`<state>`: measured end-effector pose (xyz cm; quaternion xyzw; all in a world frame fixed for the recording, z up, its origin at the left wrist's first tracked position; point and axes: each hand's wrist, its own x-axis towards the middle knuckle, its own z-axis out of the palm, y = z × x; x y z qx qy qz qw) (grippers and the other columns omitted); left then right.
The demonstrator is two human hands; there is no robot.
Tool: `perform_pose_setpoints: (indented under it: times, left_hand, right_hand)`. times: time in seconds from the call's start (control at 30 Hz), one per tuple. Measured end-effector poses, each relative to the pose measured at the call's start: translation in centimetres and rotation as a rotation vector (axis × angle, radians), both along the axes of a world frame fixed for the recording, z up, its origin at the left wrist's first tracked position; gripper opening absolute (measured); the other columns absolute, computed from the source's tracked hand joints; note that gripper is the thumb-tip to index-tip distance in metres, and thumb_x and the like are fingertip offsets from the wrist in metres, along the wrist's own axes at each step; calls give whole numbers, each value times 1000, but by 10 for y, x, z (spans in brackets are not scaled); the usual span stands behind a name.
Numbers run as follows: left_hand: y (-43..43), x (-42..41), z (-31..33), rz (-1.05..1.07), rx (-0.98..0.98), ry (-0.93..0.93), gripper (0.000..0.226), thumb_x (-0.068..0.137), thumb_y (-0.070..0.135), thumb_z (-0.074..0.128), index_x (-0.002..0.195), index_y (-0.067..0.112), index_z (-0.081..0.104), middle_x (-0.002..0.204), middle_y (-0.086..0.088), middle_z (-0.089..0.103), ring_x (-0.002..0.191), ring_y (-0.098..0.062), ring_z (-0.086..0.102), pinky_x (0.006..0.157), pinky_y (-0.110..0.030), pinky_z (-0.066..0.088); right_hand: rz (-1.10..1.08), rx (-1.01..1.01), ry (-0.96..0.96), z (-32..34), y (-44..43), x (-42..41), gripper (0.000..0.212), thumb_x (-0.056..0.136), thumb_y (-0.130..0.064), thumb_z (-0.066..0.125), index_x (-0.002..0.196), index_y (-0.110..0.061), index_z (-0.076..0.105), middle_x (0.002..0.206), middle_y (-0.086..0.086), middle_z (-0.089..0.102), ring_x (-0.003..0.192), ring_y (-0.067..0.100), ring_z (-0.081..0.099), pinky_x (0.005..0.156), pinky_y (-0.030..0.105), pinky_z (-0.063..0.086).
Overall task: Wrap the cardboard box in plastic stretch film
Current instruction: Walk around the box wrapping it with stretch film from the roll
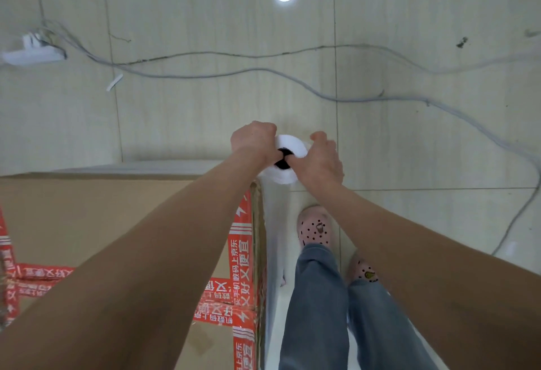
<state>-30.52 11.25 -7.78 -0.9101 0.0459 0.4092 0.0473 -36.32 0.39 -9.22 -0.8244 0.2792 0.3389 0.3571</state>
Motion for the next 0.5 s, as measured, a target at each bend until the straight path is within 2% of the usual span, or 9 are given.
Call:
perform_pose_setpoints:
  times: [0.07,0.2,0.33,0.5]
  left_hand:
    - [9,2,0,-16,16,-3,25,83,39,61,88,20,44,88,-2,48,80,-23,50,65,-29,40]
    - [16,-1,-3,1,-36,-58,24,83,32,61,91,18,43,90,-4,51,79,-25,51,62,-30,39]
    - [12,1,-8,-70,-146,-155,26,84,18,56,110,13,50,102,-7,53,85,-29,58,62,-32,40]
    - [19,7,-15,-10,-191,-177,20,84,16,55,102,10,53,96,-8,55,84,-28,58,61,-32,38]
  right_hand:
    - [-94,100,42,-4,9,0,46,84,-27,64,125,-20,45,118,6,54,91,24,56,69,28,37]
    - [-75,66,-24,-4,19,5,34,83,-18,59,116,-23,52,107,4,59,84,23,56,67,28,40]
    - [91,10,-81,-3,24,17,34,84,-19,60,117,-24,54,108,2,59,91,22,59,69,30,42]
    - [244,-44,-190,-2,25,30,29,86,-17,54,114,-25,56,109,-1,59,95,21,58,73,32,43]
